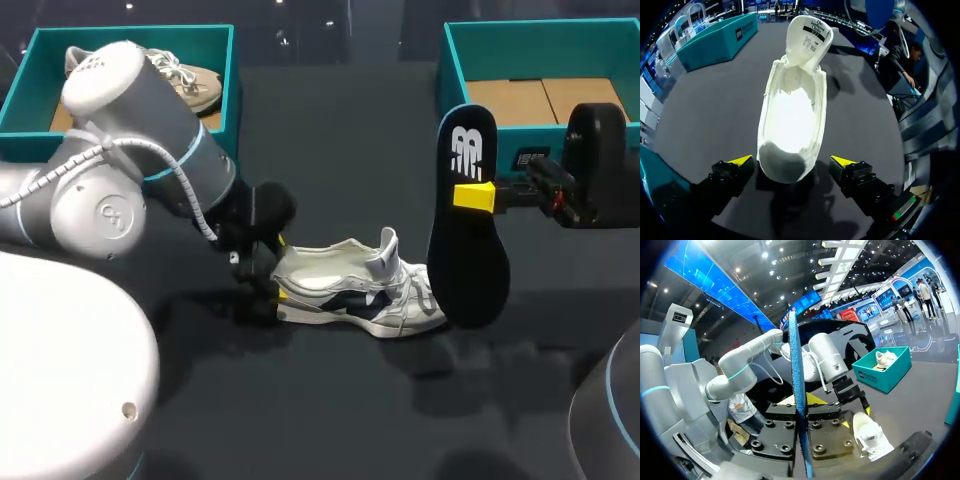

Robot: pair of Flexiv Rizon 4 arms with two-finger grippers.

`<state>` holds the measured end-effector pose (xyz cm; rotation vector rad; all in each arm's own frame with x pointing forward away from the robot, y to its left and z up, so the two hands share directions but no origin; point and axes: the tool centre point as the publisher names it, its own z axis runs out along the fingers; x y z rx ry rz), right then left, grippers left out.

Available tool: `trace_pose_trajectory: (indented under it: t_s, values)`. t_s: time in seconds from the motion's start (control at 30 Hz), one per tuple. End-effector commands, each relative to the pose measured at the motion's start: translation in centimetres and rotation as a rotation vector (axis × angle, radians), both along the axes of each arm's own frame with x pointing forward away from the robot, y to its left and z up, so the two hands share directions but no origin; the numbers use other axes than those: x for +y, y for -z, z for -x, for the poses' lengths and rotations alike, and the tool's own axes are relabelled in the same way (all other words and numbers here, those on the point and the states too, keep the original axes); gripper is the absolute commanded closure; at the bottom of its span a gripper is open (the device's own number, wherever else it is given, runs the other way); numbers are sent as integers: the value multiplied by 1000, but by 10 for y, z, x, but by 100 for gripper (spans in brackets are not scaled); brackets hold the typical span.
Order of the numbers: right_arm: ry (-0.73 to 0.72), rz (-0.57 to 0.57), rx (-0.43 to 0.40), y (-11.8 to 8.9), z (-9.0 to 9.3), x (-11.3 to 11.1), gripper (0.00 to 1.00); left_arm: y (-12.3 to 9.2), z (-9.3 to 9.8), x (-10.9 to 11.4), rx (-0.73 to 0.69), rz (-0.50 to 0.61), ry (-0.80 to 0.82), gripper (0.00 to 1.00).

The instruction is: Take the shoe out of the shoebox, open the shoe tongue, remove and reinsert the insole, then place the shoe into the shoebox

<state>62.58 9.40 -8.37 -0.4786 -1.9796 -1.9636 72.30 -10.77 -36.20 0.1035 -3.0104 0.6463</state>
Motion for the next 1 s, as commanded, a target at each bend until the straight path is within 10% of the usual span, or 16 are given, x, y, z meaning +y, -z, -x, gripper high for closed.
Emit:
trace_pose_trajectory:
  t_s: [0.03,0.4,1.0]
  values:
    - [1,1,0,0,0,1,100,-5,-1,-6,-12,-214,36,0]
    - [1,1,0,0,0,1,100,-12,-16,-18,-35,-402,128,0]
    - [1,1,0,0,0,1,100,-43,-18,-36,-80,-398,164,0]
